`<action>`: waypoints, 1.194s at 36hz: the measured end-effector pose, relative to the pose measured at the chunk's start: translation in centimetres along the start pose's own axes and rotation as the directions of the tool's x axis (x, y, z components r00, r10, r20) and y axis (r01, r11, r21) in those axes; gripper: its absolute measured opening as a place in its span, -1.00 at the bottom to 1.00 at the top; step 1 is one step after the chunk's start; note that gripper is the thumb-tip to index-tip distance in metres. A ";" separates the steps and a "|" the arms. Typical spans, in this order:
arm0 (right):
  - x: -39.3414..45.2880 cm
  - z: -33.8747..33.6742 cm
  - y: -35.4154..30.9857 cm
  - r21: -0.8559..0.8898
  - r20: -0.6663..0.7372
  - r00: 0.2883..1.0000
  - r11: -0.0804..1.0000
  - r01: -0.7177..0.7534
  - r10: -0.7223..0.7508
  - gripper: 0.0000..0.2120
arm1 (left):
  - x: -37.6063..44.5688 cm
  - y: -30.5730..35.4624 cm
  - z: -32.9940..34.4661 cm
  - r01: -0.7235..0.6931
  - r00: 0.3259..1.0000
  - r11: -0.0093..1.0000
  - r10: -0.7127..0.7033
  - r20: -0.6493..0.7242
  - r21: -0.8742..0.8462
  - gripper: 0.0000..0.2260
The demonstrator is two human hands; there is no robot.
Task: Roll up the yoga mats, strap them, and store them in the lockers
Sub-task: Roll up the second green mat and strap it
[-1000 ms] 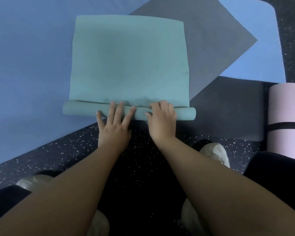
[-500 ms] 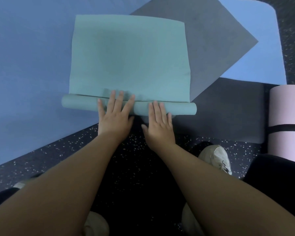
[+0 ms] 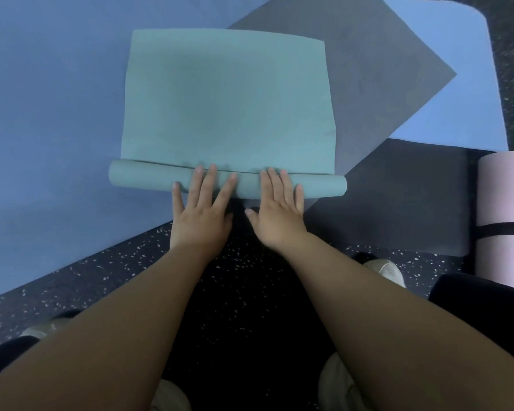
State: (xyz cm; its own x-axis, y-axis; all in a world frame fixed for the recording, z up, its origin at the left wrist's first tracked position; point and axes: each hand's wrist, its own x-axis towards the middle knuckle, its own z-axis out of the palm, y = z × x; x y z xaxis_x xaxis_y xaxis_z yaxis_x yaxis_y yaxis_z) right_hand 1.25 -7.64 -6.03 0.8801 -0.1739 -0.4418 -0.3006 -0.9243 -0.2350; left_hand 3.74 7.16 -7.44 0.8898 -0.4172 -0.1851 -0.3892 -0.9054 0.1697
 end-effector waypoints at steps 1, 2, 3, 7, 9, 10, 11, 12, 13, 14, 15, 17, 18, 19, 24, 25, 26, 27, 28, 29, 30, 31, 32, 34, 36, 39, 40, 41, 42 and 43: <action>0.2 -0.1 -0.1 0.000 0.009 1.000 1.000 -0.007 0.007 -0.23 | 0.2 0.1 -0.2 0.005 1.000 1.000 -0.005 0.010 0.004 -0.37; 0.4 -0.3 -0.2 -0.001 0.018 1.000 1.000 -0.014 0.014 -0.22 | 0.3 0.2 -0.2 0.009 1.000 1.000 -0.009 0.021 0.007 -0.37; 0.7 -0.5 -0.3 -0.003 0.031 0.999 1.000 -0.022 0.022 -0.20 | 0.5 0.2 -0.4 0.013 0.999 1.000 -0.013 0.031 0.007 -0.38; 1.6 -1.2 -0.7 -0.036 0.070 0.997 0.999 -0.039 0.042 -0.18 | 1.4 0.4 -0.8 0.022 0.997 1.000 -0.023 0.071 0.006 -0.39; 1.9 -1.5 -0.8 -0.032 0.060 0.997 0.999 -0.037 0.039 -0.19 | 1.7 0.4 -1.0 0.024 0.997 1.000 -0.024 0.073 0.002 -0.39; 1.9 -1.6 -0.8 -0.027 0.053 0.998 0.999 -0.035 0.037 -0.19 | 1.8 0.4 -1.0 0.025 0.997 1.000 -0.025 0.072 0.000 -0.39; 2.0 -1.7 -0.8 -0.023 0.045 0.998 0.999 -0.032 0.033 -0.20 | 2.0 0.4 -1.1 0.027 0.997 1.000 -0.027 0.073 -0.002 -0.38; 2.0 -1.7 -0.8 -0.022 0.036 0.999 0.999 -0.026 0.027 -0.21 | 2.1 0.3 -1.1 0.029 0.997 1.000 -0.029 0.077 0.000 -0.38; 2.0 -1.6 -0.7 -0.022 0.019 1.000 1.000 -0.020 0.021 -0.22 | 2.2 0.3 -1.2 0.029 0.996 1.000 -0.029 0.080 0.006 -0.38; 2.0 -1.5 -0.7 -0.021 -0.010 1.000 1.000 -0.013 0.012 -0.24 | 2.3 0.3 -1.2 0.028 0.996 1.000 -0.029 0.081 0.012 -0.38; 2.0 -1.3 -0.6 -0.016 -0.054 0.999 1.000 -0.001 0.000 -0.27 | 2.4 0.3 -1.2 0.028 0.996 0.999 -0.030 0.079 0.018 -0.38; 1.9 -0.6 -0.4 -0.005 -0.185 0.982 1.000 0.020 -0.020 -0.32 | 2.7 0.3 -1.4 0.034 0.996 0.999 -0.035 0.079 0.022 -0.40; 1.7 -0.1 -0.3 0.007 -0.267 0.964 1.000 0.015 -0.013 -0.32 | 2.8 0.3 -1.5 0.037 0.996 0.999 -0.039 0.081 0.018 -0.42; 1.4 0.3 -0.3 0.032 -0.352 0.936 0.999 0.006 0.006 -0.32 | 3.1 0.3 -1.6 0.041 0.996 0.999 -0.041 0.084 0.008 -0.43; -0.2 2.4 -0.6 -0.020 -0.473 0.881 1.000 0.007 -0.015 -0.23 | 4.6 0.1 -2.5 0.043 0.991 0.999 -0.040 0.129 -0.015 -0.49; -0.2 2.4 -0.6 -0.029 -0.452 0.892 1.000 0.004 -0.017 -0.18 | 4.8 0.1 -2.7 0.038 0.989 0.999 -0.036 0.141 -0.013 -0.49; -0.1 2.3 -0.6 -0.016 -0.417 0.909 1.000 0.006 -0.012 -0.14 | 5.0 0.1 -2.9 0.035 0.989 0.999 -0.032 0.148 -0.017 -0.50; 0.0 2.1 -0.7 0.007 -0.378 0.926 1.000 0.010 -0.007 -0.12 | 5.1 0.0 -3.0 0.032 0.989 0.999 -0.028 0.148 -0.022 -0.50; 0.3 1.8 -0.8 0.028 -0.329 0.944 0.999 0.017 -0.007 -0.11 | 5.3 0.0 -3.1 0.028 0.989 0.999 -0.024 0.144 -0.027 -0.50; 0.5 1.3 -0.8 0.036 -0.279 0.960 0.999 0.020 -0.009 -0.11 | 5.4 -0.1 -3.1 0.022 0.990 0.999 -0.018 0.139 -0.031 -0.50; 0.8 0.9 -0.8 0.037 -0.231 0.973 0.999 0.017 -0.008 -0.12 | 5.6 -0.2 -3.2 0.015 0.991 0.999 -0.010 0.132 -0.037 -0.50; 1.1 0.4 -0.8 0.041 -0.183 0.983 0.999 0.011 -0.003 -0.12 | 5.7 -0.3 -3.2 0.008 0.993 0.999 -0.003 0.119 -0.043 -0.50; 1.3 0.1 -0.8 0.050 -0.145 0.989 0.999 0.005 0.003 -0.13 | 5.7 -0.4 -3.2 0.001 0.995 0.999 0.003 0.101 -0.048 -0.50; 1.6 -0.5 -0.9 0.063 -0.088 0.996 0.998 -0.010 0.016 -0.14 | 5.5 -0.4 -3.0 -0.006 0.999 0.999 0.009 0.054 -0.053 -0.50; 1.9 -0.7 -0.9 0.057 -0.051 0.998 0.998 -0.022 0.025 -0.14 | 5.1 -0.4 -2.6 -0.013 1.000 0.998 0.013 0.002 -0.060 -0.48; 2.6 -1.3 -0.9 0.036 -0.013 0.999 0.999 -0.033 0.033 -0.16 | 4.5 -0.4 -1.9 -0.048 0.995 0.996 0.041 -0.087 -0.076 -0.46; 2.9 -1.6 -0.9 0.029 0.000 0.999 0.999 -0.037 0.037 -0.17 | 4.4 -0.5 -1.7 -0.062 0.993 0.994 0.052 -0.109 -0.086 -0.45; 3.2 -1.9 -1.0 0.022 0.014 0.999 0.999 -0.042 0.042 -0.18 | 4.3 -0.6 -1.5 -0.073 0.991 0.993 0.061 -0.121 -0.097 -0.45; 3.5 -2.2 -1.0 0.013 0.028 0.998 0.999 -0.048 0.048 -0.18 | 4.3 -0.7 -1.3 -0.084 0.989 0.991 0.070 -0.128 -0.107 -0.46; 3.8 -2.5 -1.1 0.002 0.043 0.998 0.999 -0.054 0.054 -0.18 | 4.2 -0.7 -1.2 -0.091 0.989 0.990 0.077 -0.130 -0.112 -0.46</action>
State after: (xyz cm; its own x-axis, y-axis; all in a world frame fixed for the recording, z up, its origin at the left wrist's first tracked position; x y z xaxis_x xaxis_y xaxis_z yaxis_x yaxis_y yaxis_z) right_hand 5.83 -8.15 -5.28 0.8461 -0.2087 -0.4905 -0.3484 -0.9130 -0.2124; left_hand 8.06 6.16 -7.20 0.8808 -0.4714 -0.0440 -0.4397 -0.8489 0.2932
